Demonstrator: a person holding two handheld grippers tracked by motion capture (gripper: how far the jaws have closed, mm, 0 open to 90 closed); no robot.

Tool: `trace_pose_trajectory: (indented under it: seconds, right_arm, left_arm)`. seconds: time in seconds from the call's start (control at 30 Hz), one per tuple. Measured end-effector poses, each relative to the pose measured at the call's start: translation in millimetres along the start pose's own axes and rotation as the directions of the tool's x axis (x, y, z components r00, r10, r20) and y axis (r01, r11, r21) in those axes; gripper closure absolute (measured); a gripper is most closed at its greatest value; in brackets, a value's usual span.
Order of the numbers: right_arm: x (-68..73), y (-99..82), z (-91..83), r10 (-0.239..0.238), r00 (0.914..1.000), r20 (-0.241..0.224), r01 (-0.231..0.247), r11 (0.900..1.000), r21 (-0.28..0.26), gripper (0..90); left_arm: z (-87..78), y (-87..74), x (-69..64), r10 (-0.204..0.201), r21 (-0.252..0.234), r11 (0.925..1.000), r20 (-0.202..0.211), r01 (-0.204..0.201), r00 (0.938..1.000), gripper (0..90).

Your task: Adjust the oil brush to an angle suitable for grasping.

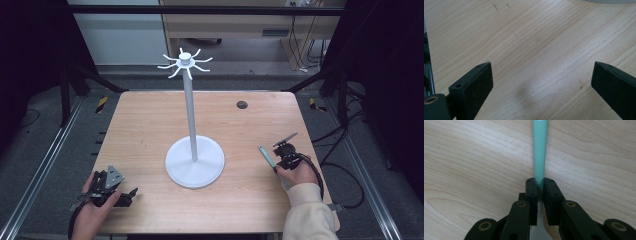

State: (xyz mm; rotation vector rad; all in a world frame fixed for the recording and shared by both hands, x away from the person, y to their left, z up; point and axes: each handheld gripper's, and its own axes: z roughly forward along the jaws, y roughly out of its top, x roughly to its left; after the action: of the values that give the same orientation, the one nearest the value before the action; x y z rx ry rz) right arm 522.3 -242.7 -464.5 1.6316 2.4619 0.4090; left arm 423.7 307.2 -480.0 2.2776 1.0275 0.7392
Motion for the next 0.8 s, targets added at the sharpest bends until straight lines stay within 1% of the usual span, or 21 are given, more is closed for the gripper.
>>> trace_pose_trajectory:
  seconds: [0.13, 0.23, 0.27, 0.3, 0.37, 0.4, 0.47, 0.53, 0.57, 0.63, 0.7, 0.8]
  right_arm:
    - [1.5, 1.2, -6.4, -0.004, 1.0, 0.009, 0.004, 0.9997, -0.026, 82.8]
    - [3.3, 1.9, -10.1, -0.02, 0.9997, 0.015, 0.02, 0.9988, -0.045, 82.8]
    - [3.7, 2.4, -11.5, -0.029, 0.9995, 0.016, 0.029, 0.9978, -0.059, 82.8]
    - [4.8, 2.9, -13.4, -0.025, 0.9995, 0.017, 0.027, 0.9974, -0.067, 82.9]
    - [7.0, 4.1, -17.2, -0.034, 0.9992, 0.023, 0.036, 0.995, -0.093, 82.8]
    - [7.6, 4.7, -18.9, -0.044, 0.9988, 0.021, 0.046, 0.9926, -0.113, 82.9]
    - [10.2, 5.9, -22.3, -0.044, 0.9988, 0.022, 0.047, 0.9888, -0.142, 82.9]
    - [11.8, 6.9, -24.4, -0.06, 0.9979, 0.022, 0.063, 0.983, -0.173, 82.9]
    - [13.1, 7.4, -25.5, -0.054, 0.9983, 0.022, 0.057, 0.9805, -0.188, 82.9]
    - [13.2, 7.9, -28.2, -0.056, 0.9982, 0.022, 0.06, 0.9721, -0.227, 82.9]
    - [12.6, 8.3, -31.4, -0.051, 0.9987, 0.005, 0.051, 0.9604, -0.274, 82.9]
    - [11.1, 8.5, -36.3, -0.039, 0.9991, -0.016, 0.031, 0.9379, -0.346, 82.9]
  left_arm:
    - [0.2, 0.2, -0.4, 0.002, 0.001, 1.0, 0.002, -0.002, 1.0, 3.4]
    - [-0.2, -0.1, 0.3, -0.001, -0.002, 1.0, -0.001, 0.001, 1.0, 3.4]
    - [-0.2, -0.2, 0.5, -0.002, -0.002, 1.0, -0.001, 0.002, 1.0, 3.4]
    - [-0.1, -0.2, 0.6, -0.002, -0.002, 1.0, -0.001, 0.002, 1.0, 3.4]
    - [-0.1, -0.2, 0.5, -0.002, -0.002, 1.0, -0.001, 0.002, 1.0, 3.4]
    - [-0.1, -0.1, 0.4, -0.001, -0.002, 1.0, -0.001, 0.001, 1.0, 3.4]
    - [-0.3, -0.1, 0.2, 0.0, -0.001, 1.0, -0.001, 0.0, 1.0, 3.4]
    - [-0.3, -0.1, 0.1, 0.0, 0.0, 1.0, -0.001, 0.0, 1.0, 3.4]
    - [-0.3, -0.1, 0.2, -0.001, -0.001, 1.0, -0.001, 0.001, 1.0, 3.4]
    - [-0.3, -0.2, 0.4, -0.002, -0.001, 1.0, -0.001, 0.002, 1.0, 3.4]
    - [-0.4, -0.4, 0.6, -0.004, -0.001, 1.0, -0.001, 0.004, 1.0, 3.4]
    - [-0.5, -0.8, 0.7, -0.006, -0.002, 1.0, -0.001, 0.006, 1.0, 3.4]
